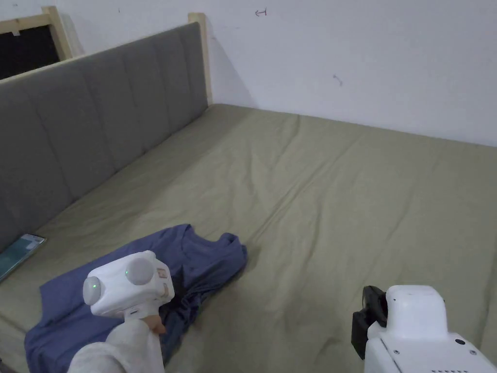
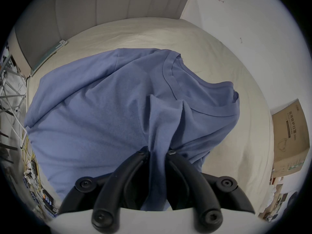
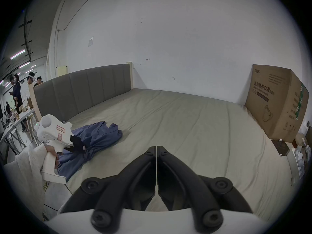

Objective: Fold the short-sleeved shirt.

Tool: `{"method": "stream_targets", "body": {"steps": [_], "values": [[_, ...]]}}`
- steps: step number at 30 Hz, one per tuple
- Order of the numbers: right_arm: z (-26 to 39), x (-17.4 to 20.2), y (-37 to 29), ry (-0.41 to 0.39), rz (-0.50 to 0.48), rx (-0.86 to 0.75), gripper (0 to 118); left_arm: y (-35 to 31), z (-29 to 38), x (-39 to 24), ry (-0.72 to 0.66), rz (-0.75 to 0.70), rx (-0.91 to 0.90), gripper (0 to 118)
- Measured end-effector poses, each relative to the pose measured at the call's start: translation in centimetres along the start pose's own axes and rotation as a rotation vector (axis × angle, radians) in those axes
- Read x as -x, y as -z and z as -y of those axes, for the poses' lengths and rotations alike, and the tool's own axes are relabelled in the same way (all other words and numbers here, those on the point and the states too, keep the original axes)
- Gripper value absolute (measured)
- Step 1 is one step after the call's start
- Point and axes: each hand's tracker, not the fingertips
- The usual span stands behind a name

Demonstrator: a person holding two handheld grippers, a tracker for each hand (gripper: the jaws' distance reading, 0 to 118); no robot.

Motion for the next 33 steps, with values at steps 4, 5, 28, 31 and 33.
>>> {"method": "stream_targets", "body": {"steps": [4, 5, 28, 31, 33], "values": [[-0.2, -2.1, -1.2, 0.04, 0.044, -0.024, 1, -2.3, -0.7, 0.1, -0.086, 0.075, -0.005, 13], [-0.3, -2.7, -1.6, 0.049, 0.061, -0.027, 1, -3.1, -1.2, 0.0, -0.091, 0.114, -0.014, 13], [1.8, -20.5, -20.5, 0.291, 0.621, -0.2, 1, -15.6, 20.7, -44.0, 0.697, 0.856, 0.11, 13], [3.9, -22.2, -21.7, 0.331, 0.664, -0.147, 1, -12.5, 27.8, -45.5, 0.808, 0.772, 0.226, 13], [5.3, -22.8, -22.1, 0.344, 0.681, -0.119, 1, -9.2, 31.6, -44.9, 0.821, 0.701, 0.293, 13]]}}
